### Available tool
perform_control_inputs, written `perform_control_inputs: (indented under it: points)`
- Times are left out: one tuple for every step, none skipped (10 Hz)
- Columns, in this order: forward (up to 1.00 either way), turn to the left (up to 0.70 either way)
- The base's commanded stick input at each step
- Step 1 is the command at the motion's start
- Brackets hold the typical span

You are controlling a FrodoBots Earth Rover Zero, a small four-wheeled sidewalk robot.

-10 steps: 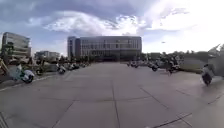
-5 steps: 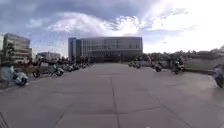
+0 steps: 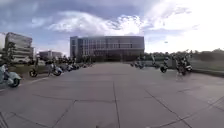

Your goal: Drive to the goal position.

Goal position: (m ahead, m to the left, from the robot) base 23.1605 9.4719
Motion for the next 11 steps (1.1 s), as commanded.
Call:
perform_control_inputs:
  points:
    - [0.70,0.00]
    - [0.70,0.00]
    - [0.70,0.00]
    - [0.70,0.00]
    - [0.70,0.00]
    - [0.70,0.00]
    - [0.70,0.00]
    - [0.70,0.00]
    - [0.70,0.00]
    - [0.70,0.00]
    - [0.70,0.00]
